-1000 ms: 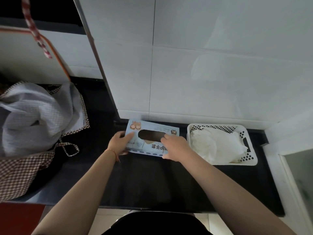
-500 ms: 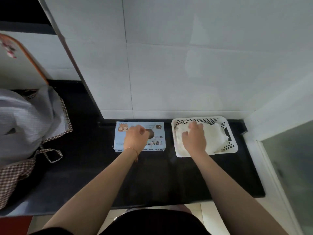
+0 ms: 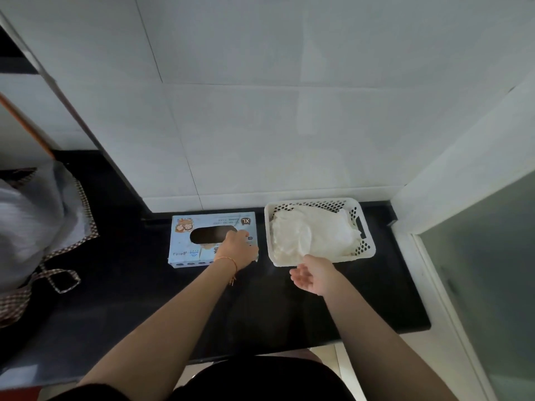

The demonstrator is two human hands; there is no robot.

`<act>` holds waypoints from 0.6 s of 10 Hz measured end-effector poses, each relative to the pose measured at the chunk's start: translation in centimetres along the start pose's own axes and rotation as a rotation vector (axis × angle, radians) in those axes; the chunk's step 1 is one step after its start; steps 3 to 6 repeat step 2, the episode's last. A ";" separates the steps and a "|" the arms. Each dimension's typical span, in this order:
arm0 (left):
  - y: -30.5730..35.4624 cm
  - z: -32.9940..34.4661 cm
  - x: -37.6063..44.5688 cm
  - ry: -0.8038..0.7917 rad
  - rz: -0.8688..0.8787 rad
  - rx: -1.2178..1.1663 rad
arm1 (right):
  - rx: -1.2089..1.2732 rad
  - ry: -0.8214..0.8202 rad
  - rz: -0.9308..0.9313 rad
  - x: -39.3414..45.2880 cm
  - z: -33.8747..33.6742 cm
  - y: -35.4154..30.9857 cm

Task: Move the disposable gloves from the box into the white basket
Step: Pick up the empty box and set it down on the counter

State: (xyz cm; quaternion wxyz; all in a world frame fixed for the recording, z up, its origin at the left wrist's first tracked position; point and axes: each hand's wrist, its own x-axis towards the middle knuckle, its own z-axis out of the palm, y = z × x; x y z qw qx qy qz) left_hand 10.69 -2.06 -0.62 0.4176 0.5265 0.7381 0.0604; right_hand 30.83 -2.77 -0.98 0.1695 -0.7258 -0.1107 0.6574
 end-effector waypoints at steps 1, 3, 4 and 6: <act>-0.3 0.2 0.0 -0.005 0.004 -0.025 | -0.082 -0.042 0.025 -0.2 1.5 -0.1; -0.5 0.0 0.5 0.003 -0.014 -0.083 | -0.278 -0.055 0.050 -1.1 1.1 -0.7; -0.5 0.0 0.5 0.003 -0.014 -0.083 | -0.278 -0.055 0.050 -1.1 1.1 -0.7; -0.5 0.0 0.5 0.003 -0.014 -0.083 | -0.278 -0.055 0.050 -1.1 1.1 -0.7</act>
